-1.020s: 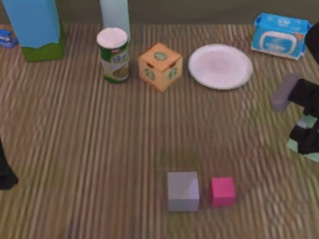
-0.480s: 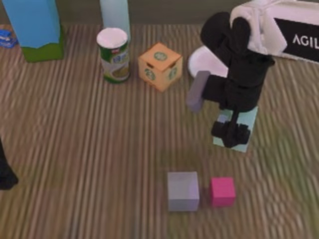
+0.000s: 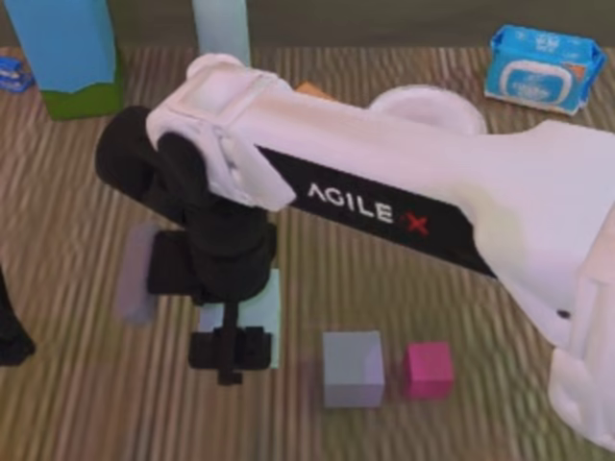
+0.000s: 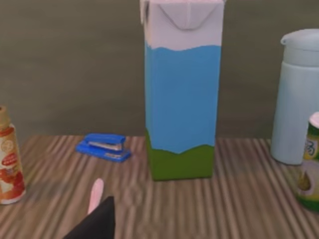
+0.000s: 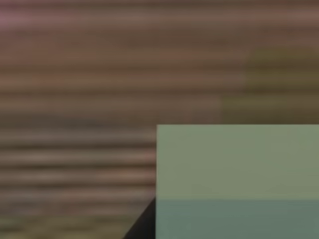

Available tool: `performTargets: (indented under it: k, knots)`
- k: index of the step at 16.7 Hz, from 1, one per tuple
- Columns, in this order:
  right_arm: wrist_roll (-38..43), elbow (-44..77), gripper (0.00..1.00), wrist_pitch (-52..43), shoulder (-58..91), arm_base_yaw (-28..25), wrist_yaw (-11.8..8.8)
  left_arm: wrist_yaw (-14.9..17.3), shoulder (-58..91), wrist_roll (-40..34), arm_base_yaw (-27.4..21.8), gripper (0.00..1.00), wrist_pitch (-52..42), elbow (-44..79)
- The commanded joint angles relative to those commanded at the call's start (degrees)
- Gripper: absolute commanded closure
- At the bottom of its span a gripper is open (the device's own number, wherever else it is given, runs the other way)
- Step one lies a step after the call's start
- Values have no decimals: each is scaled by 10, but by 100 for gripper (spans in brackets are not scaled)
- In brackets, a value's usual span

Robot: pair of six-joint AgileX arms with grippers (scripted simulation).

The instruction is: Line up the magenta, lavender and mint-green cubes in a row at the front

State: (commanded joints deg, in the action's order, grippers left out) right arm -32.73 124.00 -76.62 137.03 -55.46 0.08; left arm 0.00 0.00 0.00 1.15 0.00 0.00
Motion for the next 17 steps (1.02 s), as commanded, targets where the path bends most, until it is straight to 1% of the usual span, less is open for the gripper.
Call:
performTargets:
  k: [2, 8, 14, 17]
  knots:
    - [6, 17, 100, -7, 9, -17, 1, 0, 0, 0, 0, 0, 0, 0]
    - [8, 6, 100, 3, 7, -15, 0, 0, 0, 0, 0, 0, 0, 0]
    - [8, -100, 100, 126, 22, -17, 1, 0, 0, 0, 0, 0, 0, 0]
    - [8, -112, 100, 139, 27, -18, 1, 0, 0, 0, 0, 0, 0, 0]
